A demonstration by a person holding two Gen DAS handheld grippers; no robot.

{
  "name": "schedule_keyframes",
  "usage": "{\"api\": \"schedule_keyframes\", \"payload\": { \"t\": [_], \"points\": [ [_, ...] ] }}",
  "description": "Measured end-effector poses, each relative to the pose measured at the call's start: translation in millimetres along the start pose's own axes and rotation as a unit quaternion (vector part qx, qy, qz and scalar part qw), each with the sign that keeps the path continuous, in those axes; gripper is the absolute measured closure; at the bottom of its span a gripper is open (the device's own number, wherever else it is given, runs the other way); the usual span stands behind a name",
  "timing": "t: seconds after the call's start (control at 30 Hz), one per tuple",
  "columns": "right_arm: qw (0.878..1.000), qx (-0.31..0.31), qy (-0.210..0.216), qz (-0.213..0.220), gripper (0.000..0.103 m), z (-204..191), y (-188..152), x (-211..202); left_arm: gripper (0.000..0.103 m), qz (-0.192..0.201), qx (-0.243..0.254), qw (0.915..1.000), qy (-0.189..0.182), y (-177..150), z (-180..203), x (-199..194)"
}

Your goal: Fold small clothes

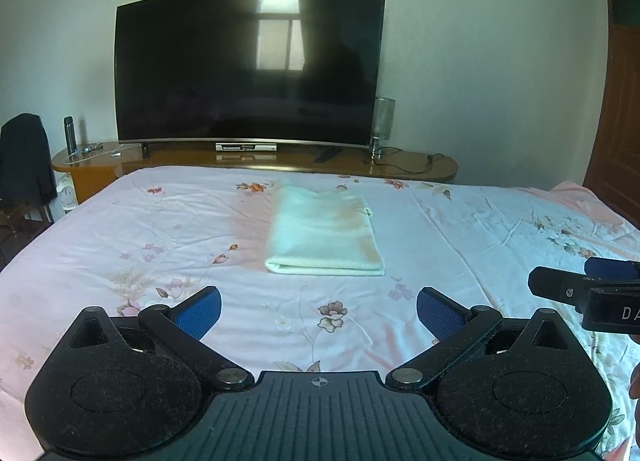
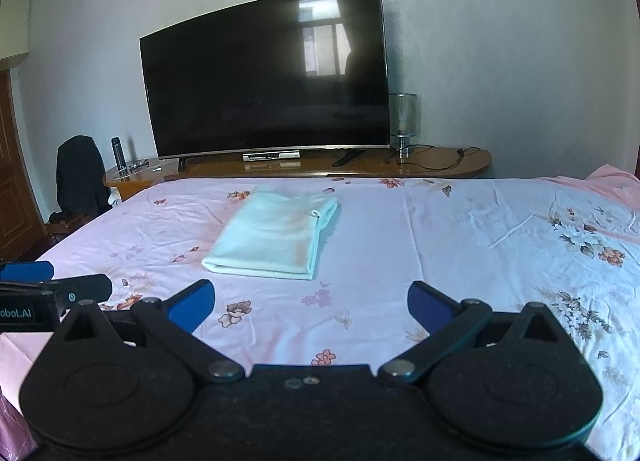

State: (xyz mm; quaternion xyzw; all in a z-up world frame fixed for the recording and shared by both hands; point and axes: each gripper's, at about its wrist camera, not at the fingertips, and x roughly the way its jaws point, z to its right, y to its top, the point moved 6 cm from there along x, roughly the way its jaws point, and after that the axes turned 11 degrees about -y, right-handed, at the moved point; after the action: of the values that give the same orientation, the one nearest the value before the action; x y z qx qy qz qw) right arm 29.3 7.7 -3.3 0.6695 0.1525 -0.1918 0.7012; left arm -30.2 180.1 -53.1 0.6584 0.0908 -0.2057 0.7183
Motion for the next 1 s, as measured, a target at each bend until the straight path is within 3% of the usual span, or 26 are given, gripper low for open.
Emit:
{"api": "schedule_keyframes", "payload": {
  "t": [1.0],
  "points": [
    [1.000, 0.003, -0.008, -0.006, 0.000, 2.4, -0.9, -1.5, 0.000, -0.005, 0.006, 1.0000, 0.000, -1.1, 6.0, 7.5]
  ]
}}
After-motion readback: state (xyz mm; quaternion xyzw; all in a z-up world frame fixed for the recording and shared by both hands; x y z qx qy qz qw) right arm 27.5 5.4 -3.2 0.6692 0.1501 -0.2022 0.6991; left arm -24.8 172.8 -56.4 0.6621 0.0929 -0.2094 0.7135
